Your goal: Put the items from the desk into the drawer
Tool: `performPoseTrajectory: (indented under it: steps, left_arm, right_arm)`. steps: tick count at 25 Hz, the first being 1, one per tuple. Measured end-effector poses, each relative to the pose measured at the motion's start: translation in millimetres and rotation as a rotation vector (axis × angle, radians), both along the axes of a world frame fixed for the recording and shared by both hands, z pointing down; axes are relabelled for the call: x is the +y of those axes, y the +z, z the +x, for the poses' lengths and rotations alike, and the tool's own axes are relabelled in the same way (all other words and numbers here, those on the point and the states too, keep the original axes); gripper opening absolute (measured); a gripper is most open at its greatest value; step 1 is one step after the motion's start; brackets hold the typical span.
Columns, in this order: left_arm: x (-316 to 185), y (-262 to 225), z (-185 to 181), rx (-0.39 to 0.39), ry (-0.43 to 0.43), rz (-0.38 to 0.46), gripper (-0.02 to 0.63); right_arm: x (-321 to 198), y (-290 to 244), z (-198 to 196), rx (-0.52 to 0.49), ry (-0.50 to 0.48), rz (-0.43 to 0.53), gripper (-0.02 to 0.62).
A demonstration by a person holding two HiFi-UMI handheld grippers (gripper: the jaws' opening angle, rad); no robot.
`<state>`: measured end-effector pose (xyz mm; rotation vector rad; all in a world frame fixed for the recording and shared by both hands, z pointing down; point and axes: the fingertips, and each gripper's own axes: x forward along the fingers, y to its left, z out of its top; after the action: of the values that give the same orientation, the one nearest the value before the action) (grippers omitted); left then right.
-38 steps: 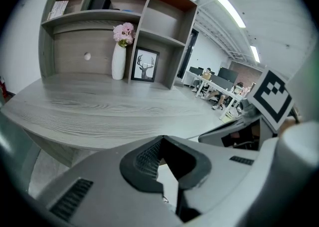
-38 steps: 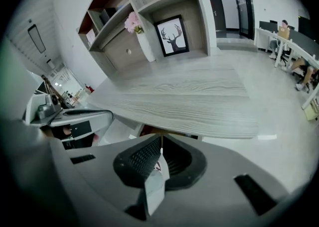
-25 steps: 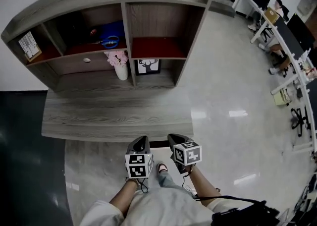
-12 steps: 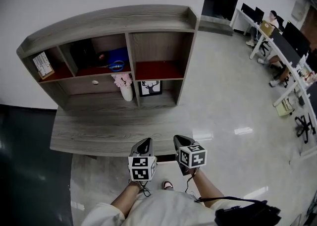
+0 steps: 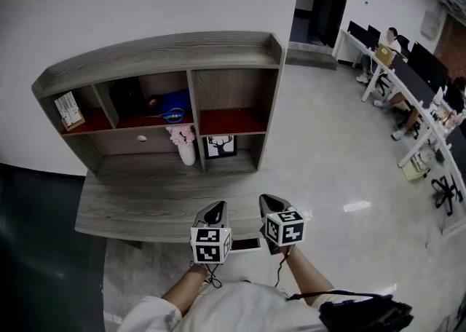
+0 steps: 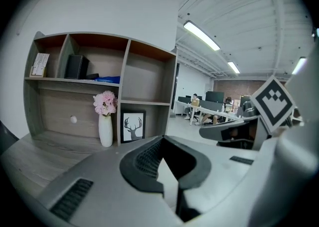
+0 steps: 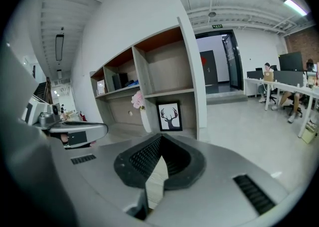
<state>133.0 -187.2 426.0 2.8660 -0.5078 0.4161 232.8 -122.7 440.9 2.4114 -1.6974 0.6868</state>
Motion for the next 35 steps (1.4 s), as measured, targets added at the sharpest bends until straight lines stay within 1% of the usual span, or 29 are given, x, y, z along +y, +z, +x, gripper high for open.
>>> performPoseTrajectory:
  steps: [4, 7, 9, 17, 21, 27, 35]
  left_arm:
    - [-8, -11, 4, 0.031, -0.003, 0.014, -0.002]
    - [-14, -16, 4, 0.048, -0.015, 0.008, -0.002]
    - [-14, -17, 3, 0.051, -0.019, 0.002, -0.002]
    - [-16, -14, 1, 0.050, -0.016, -0.018, -0.002]
    - [-16, -6, 1, 0.045, -0.019, -0.040, -0.002]
    - [-14, 0, 3, 0.038, -0.019, -0.061, -0.002]
    - [-12, 4, 5, 0.030, -0.016, -0.069, -0.002]
  right_arm:
    - [-8, -22, 3, 0.075, 0.025, 0.042, -0.002]
    - [-11, -33, 1, 0.102, 0.069, 0.091, -0.002]
    - [-10, -34, -3, 0.111, 0.084, 0.100, -0.002]
    - [-14, -20, -14, 0.089, 0.087, 0.083, -0.002]
    - [-14, -12, -14, 0.082, 0.086, 0.066, -0.002]
    - [-13, -10, -13, 0.070, 0.086, 0.066, -0.002]
    - [-14, -5, -16, 0.087, 0.058, 0.045, -0.002]
